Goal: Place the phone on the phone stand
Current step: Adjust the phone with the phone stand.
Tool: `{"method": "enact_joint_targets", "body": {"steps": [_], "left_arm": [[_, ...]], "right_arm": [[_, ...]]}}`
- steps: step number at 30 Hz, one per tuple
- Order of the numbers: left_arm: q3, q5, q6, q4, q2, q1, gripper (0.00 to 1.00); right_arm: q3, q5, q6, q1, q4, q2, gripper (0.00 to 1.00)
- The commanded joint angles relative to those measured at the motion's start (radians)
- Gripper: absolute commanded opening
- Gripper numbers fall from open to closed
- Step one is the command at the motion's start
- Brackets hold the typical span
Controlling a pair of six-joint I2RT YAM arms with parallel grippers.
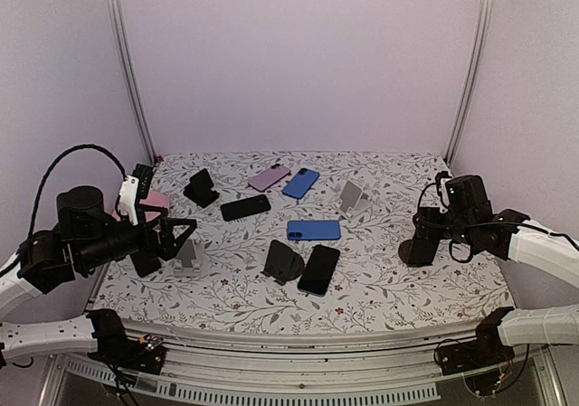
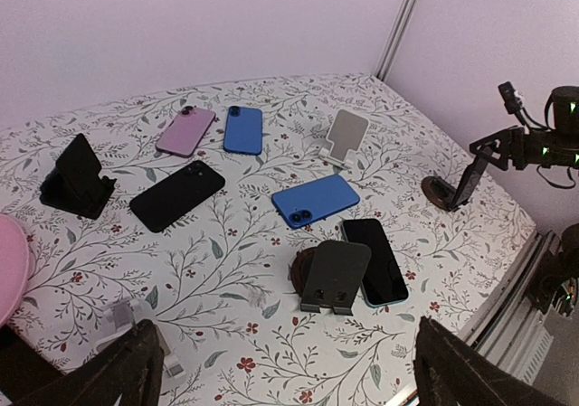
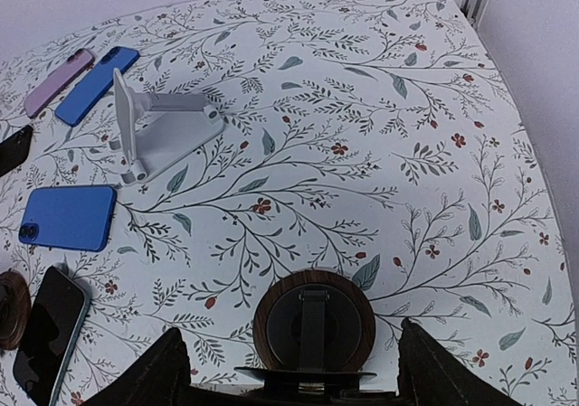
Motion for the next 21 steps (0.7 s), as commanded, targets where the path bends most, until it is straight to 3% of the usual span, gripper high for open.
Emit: {"method": "enact_joint_targets", "body": {"steps": [1, 21], "left_arm": [[-0.005, 0.009, 0.005, 0.013, 0.005, 0.014, 0.97], [-0.005, 0.011, 0.006, 0.013, 0.002, 0.013, 0.97]], "right_arm": [[-0.002, 0.026, 0.011, 0.008, 0.017, 0.001, 0.75], [0.05, 0.039, 0.04, 0.008, -0.066, -0.01, 1.0]]}}
